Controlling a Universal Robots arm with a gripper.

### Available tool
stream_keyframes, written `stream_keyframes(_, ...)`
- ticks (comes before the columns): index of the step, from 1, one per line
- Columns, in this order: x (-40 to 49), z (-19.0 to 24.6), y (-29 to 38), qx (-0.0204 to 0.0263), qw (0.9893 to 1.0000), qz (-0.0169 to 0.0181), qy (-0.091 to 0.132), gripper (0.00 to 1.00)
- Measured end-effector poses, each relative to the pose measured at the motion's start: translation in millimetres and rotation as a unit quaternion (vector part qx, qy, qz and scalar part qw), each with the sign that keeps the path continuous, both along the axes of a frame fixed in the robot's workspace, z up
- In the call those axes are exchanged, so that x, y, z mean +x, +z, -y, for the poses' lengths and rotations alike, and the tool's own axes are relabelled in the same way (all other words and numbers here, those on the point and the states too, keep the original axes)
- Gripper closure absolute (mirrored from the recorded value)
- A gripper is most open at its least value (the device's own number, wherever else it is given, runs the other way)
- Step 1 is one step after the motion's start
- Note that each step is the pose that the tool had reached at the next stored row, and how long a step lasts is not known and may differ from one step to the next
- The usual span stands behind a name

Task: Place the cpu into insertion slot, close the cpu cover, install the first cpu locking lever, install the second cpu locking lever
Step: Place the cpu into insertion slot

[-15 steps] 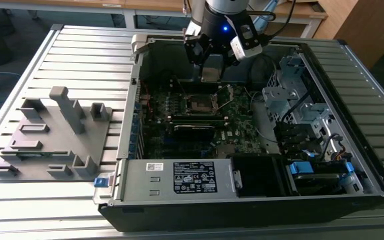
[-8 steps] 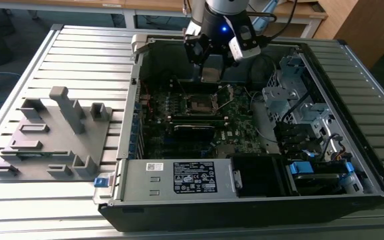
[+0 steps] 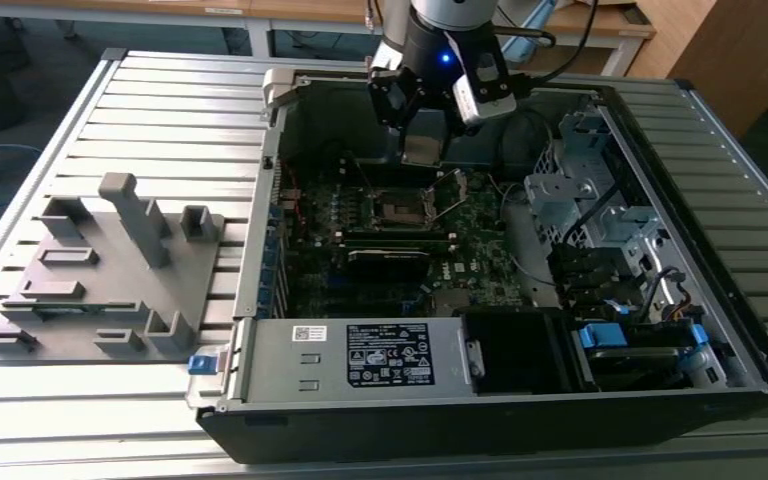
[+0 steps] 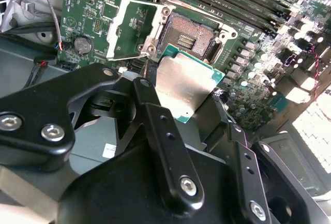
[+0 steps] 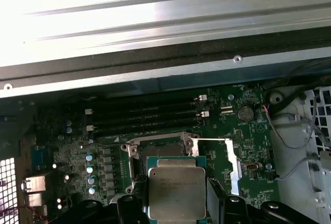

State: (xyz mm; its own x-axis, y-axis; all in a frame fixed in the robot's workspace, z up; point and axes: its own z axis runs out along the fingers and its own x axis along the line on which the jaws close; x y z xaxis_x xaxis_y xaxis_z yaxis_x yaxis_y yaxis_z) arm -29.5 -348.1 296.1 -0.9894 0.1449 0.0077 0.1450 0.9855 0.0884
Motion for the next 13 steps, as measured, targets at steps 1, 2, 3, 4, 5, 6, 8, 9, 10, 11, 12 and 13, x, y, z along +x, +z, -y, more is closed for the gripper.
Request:
stream_keyframes(1, 0.0, 0.0, 0.0, 0.0000, 1.0000, 0.0000, 0.000, 0.46)
stream_keyframes(2, 0.0, 0.0, 0.0, 0.0000, 1.0000, 0.0000, 0.000, 0.46)
stream_keyframes(3, 0.0, 0.0, 0.0, 0.0000, 1.0000, 0.0000, -0.001, 0.46)
stream_keyframes(4, 0.0, 0.0, -0.1, 0.0000, 1.0000, 0.0000, -0.005, 0.46)
stream_keyframes(5, 0.0, 0.0, -0.2, 0.0000, 0.9999, 0.0000, -0.011, 0.46)
stream_keyframes(6, 0.0, 0.0, -0.3, 0.0000, 0.9998, 0.0000, -0.019, 0.46)
stream_keyframes(8, 0.0, 0.0, -0.4, 0.0000, 0.9995, 0.0000, -0.032, 0.46)
stream_keyframes(9, 0.0, 0.0, -0.4, 0.0000, 0.9995, 0.0000, -0.033, 0.46)
stream_keyframes(10, 0.0, 0.0, -0.4, 0.0000, 0.9995, 0.0000, -0.033, 0.46)
stream_keyframes(11, 0.0, 0.0, -0.4, 0.0000, 0.9994, 0.0000, -0.033, 0.46)
stream_keyframes(12, 0.0, 0.0, -0.4, 0.0000, 0.9994, 0.0000, -0.033, 0.46)
stream_keyframes(13, 0.0, 0.0, -0.4, 0.0000, 0.9994, 0.0000, -0.033, 0.46)
